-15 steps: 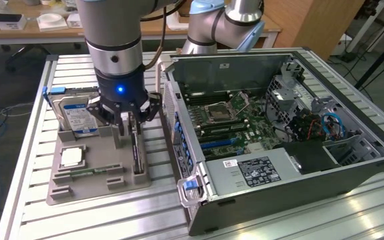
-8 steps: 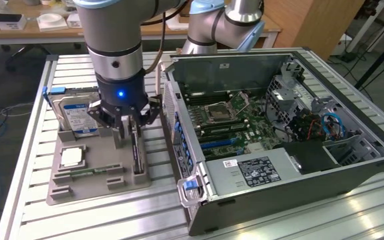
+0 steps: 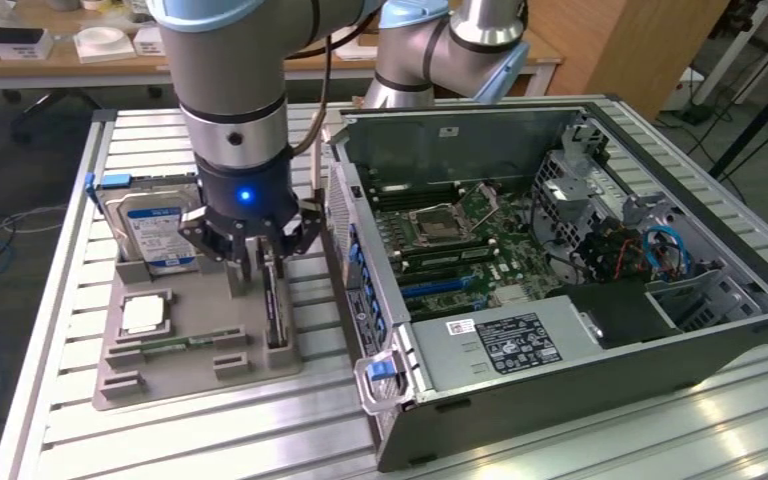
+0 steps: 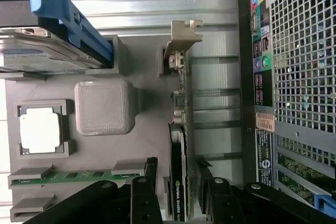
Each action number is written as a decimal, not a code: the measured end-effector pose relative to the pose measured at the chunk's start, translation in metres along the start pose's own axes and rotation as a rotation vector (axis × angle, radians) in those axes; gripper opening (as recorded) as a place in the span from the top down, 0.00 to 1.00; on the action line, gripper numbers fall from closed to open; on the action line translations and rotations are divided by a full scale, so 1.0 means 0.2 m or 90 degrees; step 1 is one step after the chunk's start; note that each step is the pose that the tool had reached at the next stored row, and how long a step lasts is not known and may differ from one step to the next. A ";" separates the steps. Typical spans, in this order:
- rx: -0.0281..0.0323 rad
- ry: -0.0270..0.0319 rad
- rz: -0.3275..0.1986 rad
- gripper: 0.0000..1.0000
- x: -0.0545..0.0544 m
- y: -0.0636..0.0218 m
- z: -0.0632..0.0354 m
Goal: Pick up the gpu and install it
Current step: 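Pick up the gpu and move the gpu toward the slot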
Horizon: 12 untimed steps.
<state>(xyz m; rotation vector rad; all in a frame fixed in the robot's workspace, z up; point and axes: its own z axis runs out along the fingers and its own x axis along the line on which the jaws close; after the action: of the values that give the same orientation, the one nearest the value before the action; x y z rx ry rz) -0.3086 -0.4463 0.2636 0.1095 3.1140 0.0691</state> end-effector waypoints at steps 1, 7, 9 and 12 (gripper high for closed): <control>0.0000 0.0001 -0.001 0.59 0.00 -0.001 0.006; -0.0001 0.0002 -0.004 0.59 0.00 -0.006 0.048; -0.0001 0.0003 -0.006 0.59 0.00 -0.007 0.061; -0.0002 0.0004 -0.008 0.59 0.00 -0.008 0.077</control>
<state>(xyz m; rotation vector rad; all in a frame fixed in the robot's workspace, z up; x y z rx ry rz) -0.3080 -0.4472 0.2483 0.0903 3.1149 0.0693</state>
